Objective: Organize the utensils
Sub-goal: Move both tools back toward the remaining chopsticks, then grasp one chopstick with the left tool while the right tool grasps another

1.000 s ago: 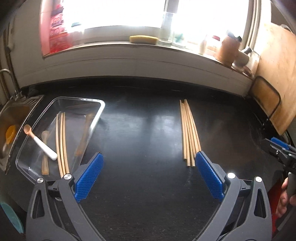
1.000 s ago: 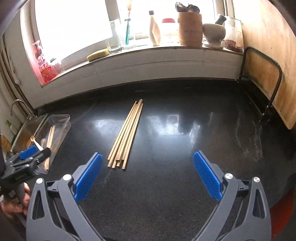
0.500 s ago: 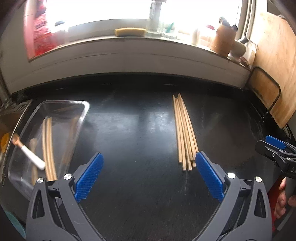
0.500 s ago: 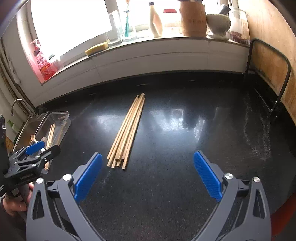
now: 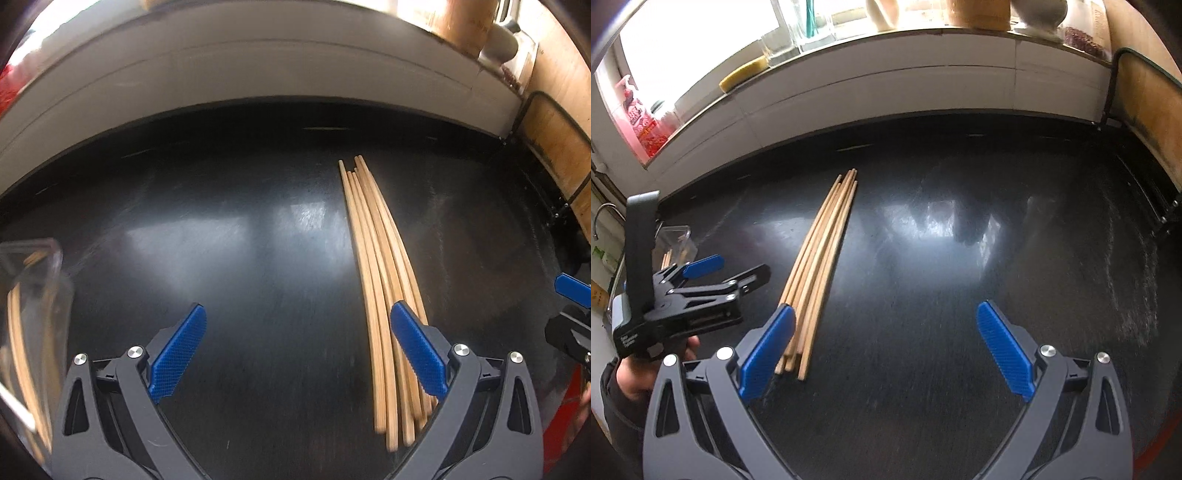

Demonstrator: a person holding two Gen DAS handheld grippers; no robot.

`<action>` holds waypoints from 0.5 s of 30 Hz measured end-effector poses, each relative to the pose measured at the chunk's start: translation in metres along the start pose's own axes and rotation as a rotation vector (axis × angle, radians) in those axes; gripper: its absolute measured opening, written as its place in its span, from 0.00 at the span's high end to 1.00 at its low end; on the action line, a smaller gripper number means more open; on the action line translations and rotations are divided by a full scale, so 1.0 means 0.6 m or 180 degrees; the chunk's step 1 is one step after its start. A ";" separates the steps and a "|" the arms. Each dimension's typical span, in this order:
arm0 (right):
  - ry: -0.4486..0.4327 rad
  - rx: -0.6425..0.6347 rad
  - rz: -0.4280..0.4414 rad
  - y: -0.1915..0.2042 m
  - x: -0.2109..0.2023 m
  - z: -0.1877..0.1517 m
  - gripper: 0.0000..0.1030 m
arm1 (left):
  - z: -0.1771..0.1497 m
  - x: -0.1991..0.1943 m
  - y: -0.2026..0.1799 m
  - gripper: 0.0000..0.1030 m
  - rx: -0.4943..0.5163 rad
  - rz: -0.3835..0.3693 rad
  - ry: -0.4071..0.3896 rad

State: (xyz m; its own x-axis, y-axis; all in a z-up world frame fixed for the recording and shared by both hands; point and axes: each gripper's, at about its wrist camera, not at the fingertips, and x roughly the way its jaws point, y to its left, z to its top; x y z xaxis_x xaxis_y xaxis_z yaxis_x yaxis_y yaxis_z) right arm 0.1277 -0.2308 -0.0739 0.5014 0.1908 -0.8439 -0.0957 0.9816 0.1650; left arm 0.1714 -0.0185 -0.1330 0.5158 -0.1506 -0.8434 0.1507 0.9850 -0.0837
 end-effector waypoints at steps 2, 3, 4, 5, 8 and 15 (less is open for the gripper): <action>0.0027 -0.0006 -0.0016 -0.001 0.013 0.009 0.07 | 0.011 0.023 -0.002 0.06 0.0041 0.0014 0.0043; 0.0038 -0.0004 -0.0022 -0.002 0.019 0.012 0.07 | 0.015 0.031 -0.002 0.06 0.0050 0.0015 0.0060; 0.0052 -0.0004 -0.0023 -0.003 0.025 0.016 0.07 | 0.018 0.041 -0.001 0.06 0.0056 0.0006 0.0084; 0.0061 -0.0002 -0.0030 -0.005 0.030 0.019 0.07 | 0.021 0.049 -0.001 0.06 0.0064 0.0000 0.0102; 0.0089 0.0008 -0.0039 -0.010 0.047 0.027 0.07 | 0.028 0.057 -0.005 0.06 0.0159 0.0039 0.0054; 0.0138 -0.0020 -0.0064 -0.009 0.077 0.047 0.07 | 0.053 0.076 -0.007 0.06 0.0246 0.0057 0.0048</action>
State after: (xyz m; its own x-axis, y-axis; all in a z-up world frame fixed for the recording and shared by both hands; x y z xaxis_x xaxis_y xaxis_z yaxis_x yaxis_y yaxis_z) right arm 0.1759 -0.2273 -0.0994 0.4657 0.1709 -0.8683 -0.0915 0.9852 0.1448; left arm 0.2209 -0.0320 -0.1544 0.5062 -0.1312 -0.8524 0.2066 0.9780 -0.0278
